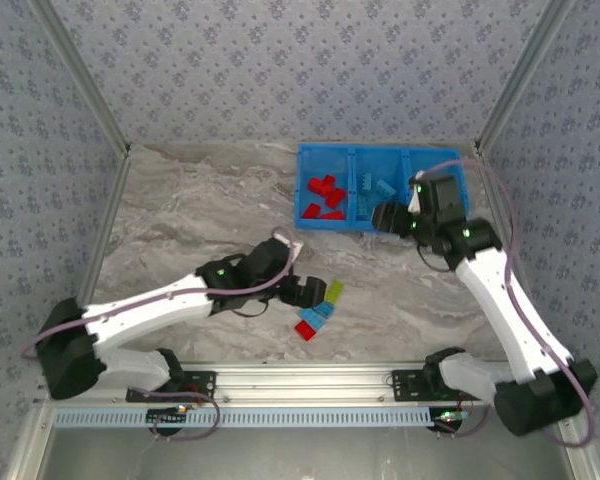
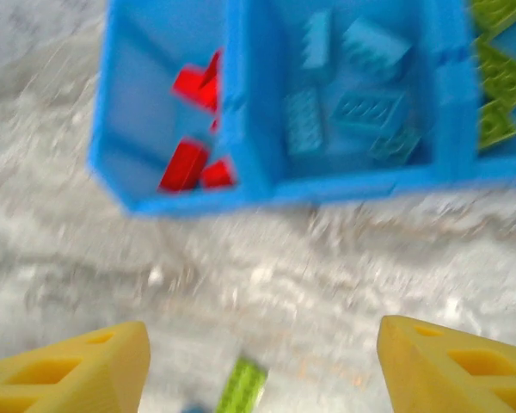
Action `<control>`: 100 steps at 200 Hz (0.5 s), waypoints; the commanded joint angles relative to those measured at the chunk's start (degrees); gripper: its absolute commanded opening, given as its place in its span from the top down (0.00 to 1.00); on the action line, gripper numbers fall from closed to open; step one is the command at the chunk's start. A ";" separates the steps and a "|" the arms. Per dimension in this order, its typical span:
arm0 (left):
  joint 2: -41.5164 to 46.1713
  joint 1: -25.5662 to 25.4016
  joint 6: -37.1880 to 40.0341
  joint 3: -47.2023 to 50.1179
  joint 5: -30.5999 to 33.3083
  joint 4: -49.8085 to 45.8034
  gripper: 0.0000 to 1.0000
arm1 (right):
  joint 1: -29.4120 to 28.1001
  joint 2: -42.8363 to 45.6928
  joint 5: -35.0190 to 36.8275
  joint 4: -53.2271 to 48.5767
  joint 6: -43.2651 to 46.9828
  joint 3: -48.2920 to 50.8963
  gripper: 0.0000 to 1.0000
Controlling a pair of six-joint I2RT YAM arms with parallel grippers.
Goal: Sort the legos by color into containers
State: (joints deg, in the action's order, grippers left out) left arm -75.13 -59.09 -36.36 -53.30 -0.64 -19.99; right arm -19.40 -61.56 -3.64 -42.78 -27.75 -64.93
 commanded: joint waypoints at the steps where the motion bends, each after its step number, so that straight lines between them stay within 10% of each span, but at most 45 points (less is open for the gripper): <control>1: -8.48 -0.90 2.13 -6.56 2.70 -2.51 0.01 | -4.68 7.11 5.45 -9.47 -3.94 3.76 0.23; 100: -38.49 -7.90 1.47 -27.42 16.76 -9.88 0.19 | -6.95 20.85 14.35 -21.10 -10.65 6.81 0.11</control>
State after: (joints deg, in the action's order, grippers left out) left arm -111.39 -67.26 -34.89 -78.85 12.27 -26.89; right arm -25.93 -39.86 8.43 -61.58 -37.45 -57.34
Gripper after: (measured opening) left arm 0.836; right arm 0.885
